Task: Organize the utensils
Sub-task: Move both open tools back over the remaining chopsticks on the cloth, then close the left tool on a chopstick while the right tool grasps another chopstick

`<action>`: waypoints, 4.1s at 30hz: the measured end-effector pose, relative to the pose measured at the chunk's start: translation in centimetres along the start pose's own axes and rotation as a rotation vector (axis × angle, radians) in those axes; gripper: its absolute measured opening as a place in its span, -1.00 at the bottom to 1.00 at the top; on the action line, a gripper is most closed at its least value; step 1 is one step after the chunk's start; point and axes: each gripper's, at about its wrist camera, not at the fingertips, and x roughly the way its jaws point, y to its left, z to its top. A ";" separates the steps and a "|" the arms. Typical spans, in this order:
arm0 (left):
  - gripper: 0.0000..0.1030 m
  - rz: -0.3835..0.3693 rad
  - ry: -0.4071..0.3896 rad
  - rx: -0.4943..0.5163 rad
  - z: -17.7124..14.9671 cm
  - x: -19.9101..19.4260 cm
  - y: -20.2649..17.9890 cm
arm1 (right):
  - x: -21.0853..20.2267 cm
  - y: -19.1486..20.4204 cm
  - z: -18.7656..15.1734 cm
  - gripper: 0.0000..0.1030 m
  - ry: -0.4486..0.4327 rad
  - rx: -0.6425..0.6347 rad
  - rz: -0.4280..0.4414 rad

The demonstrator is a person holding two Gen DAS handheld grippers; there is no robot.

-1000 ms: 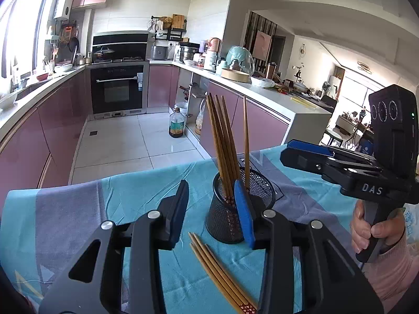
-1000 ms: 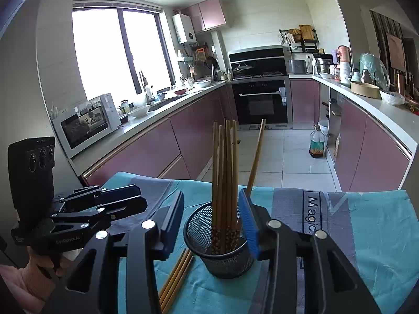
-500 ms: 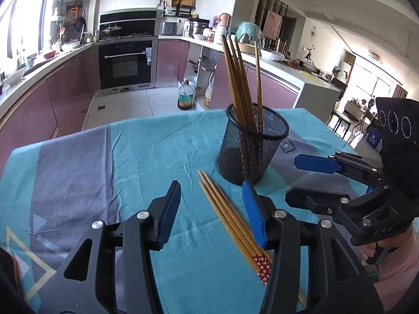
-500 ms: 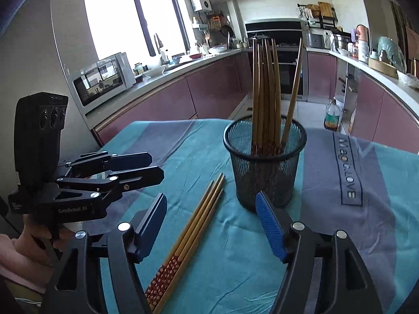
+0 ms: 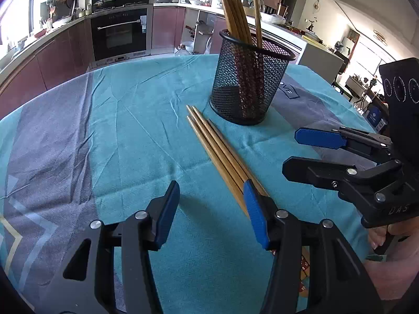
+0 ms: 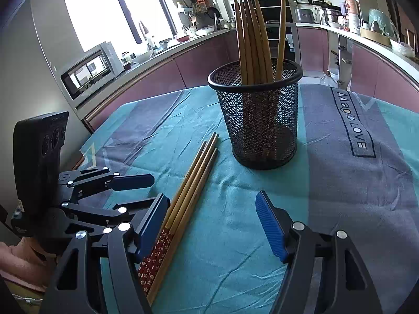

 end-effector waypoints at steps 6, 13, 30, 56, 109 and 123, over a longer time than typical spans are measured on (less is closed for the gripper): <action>-0.01 0.025 0.007 0.019 -0.2 0.4 -0.5 | 0.1 -0.2 -0.2 0.31 0.002 0.008 0.002; -0.01 0.049 0.010 0.052 -0.1 0.5 -0.9 | 0.4 -0.1 -0.4 0.31 0.015 0.001 0.006; -0.20 0.090 0.014 0.071 -0.9 0.0 -0.8 | 1.6 1.0 -0.5 0.01 0.044 -0.033 -0.021; -0.30 0.071 0.001 0.041 -1.1 -0.2 -0.1 | 3.1 2.5 -0.8 -0.33 0.096 -0.114 -0.078; -0.86 0.055 -0.021 -0.060 -0.1 -0.8 1.8 | 2.3 1.1 0.8 -0.89 0.064 -0.039 -0.020; -0.80 0.076 0.018 -0.009 0.2 0.9 1.3 | 4.4 1.9 0.5 -0.84 0.111 -0.092 -0.076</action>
